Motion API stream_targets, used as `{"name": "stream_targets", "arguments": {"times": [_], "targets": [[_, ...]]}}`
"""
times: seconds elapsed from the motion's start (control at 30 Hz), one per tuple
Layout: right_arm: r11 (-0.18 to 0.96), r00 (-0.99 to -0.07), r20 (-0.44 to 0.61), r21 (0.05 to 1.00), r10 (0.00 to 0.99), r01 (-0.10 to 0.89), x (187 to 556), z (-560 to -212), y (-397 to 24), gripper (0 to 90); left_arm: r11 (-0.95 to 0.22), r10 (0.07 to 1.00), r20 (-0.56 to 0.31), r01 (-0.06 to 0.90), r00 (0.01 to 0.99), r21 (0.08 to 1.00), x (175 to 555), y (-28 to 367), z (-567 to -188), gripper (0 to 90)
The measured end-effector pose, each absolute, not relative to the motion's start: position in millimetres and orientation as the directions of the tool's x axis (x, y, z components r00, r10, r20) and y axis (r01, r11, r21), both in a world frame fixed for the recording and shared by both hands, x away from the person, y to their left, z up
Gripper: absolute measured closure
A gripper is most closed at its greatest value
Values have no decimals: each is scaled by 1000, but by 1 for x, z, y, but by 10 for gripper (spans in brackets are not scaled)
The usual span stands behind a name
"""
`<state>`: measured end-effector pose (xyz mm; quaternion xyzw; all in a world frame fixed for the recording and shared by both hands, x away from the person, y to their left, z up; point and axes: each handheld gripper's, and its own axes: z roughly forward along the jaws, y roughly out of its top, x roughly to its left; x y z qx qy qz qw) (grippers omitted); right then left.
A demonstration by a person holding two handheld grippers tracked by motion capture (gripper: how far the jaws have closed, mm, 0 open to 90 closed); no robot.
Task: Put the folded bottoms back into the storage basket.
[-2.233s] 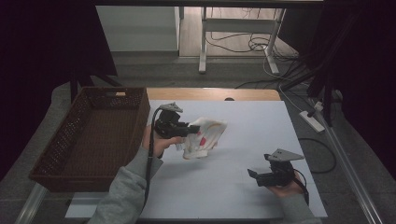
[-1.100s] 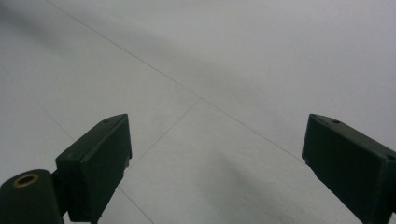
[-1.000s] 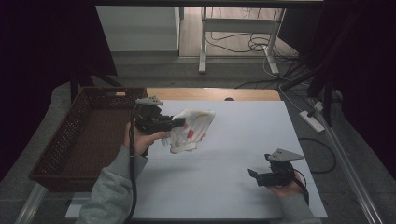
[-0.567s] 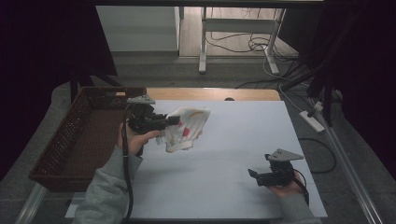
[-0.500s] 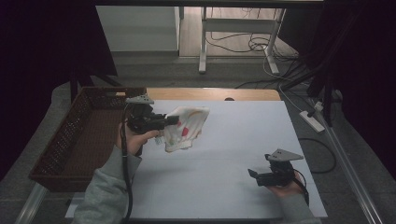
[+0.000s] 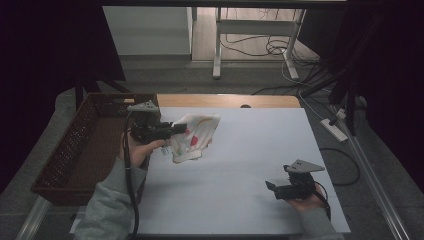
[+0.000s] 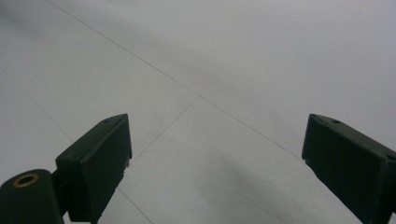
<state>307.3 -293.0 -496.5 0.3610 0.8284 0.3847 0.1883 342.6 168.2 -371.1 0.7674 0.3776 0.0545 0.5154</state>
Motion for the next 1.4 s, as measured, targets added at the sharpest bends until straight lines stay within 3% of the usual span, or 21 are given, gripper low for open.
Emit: {"name": "stream_targets", "arguments": {"times": [1.4], "targets": [[446, -664, -41, 772, 746, 453, 307, -498, -293, 96, -94, 676, -302, 485, 672, 869, 318, 226, -360, 780]]}}
